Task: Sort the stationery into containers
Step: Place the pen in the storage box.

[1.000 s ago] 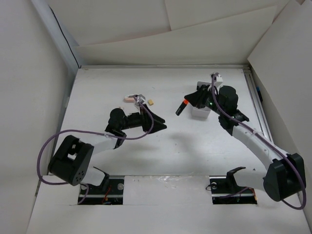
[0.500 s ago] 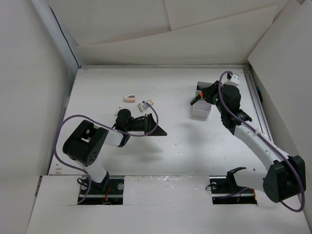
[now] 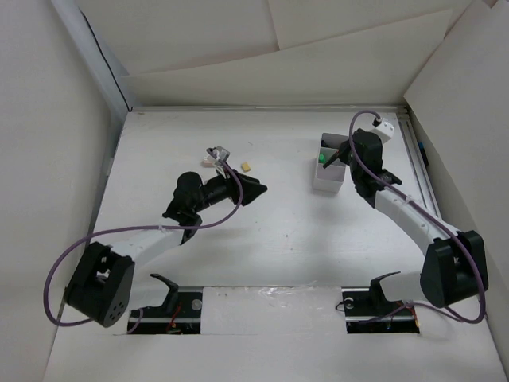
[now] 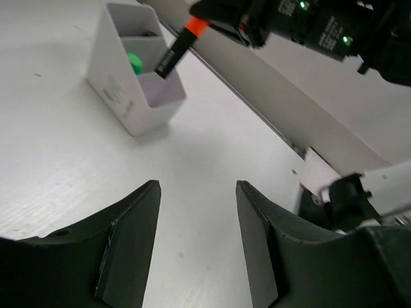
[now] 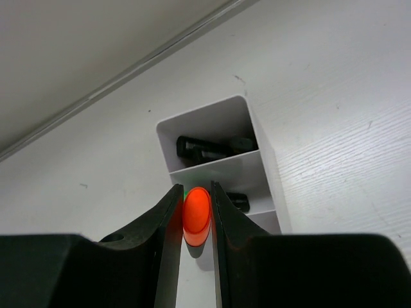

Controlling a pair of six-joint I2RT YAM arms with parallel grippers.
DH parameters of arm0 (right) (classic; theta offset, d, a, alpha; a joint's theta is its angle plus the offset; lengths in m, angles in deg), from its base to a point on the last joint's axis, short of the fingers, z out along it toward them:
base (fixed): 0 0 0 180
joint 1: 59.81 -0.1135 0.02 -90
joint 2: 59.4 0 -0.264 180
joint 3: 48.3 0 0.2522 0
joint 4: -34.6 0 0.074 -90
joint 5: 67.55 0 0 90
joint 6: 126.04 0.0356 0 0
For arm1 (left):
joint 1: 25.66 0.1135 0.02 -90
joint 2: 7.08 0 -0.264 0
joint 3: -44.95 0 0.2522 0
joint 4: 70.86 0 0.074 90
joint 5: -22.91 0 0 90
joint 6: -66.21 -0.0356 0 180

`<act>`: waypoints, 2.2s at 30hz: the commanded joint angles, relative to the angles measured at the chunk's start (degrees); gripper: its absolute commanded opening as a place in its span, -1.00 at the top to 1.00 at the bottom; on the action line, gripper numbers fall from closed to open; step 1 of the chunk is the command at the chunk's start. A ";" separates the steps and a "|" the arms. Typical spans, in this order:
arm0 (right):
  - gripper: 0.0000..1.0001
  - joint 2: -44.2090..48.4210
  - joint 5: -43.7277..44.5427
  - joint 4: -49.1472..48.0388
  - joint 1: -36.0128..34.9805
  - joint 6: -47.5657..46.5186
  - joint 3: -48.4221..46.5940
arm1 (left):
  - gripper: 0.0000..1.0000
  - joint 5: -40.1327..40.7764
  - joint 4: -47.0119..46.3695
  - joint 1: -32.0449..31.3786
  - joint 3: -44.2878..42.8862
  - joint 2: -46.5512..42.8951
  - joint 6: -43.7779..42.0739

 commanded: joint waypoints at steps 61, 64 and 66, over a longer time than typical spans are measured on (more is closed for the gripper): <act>0.93 8.28 3.32 3.75 -14.62 4.01 -1.76 | 0.17 53.46 35.82 2.19 -17.13 14.71 1.74; 0.78 9.34 2.27 4.45 -16.12 4.54 -1.76 | 0.20 54.08 38.09 2.19 -20.38 18.40 1.74; 0.62 9.95 2.27 5.06 -17.78 4.54 -1.76 | 0.22 53.20 38.10 2.19 -21.61 20.86 1.74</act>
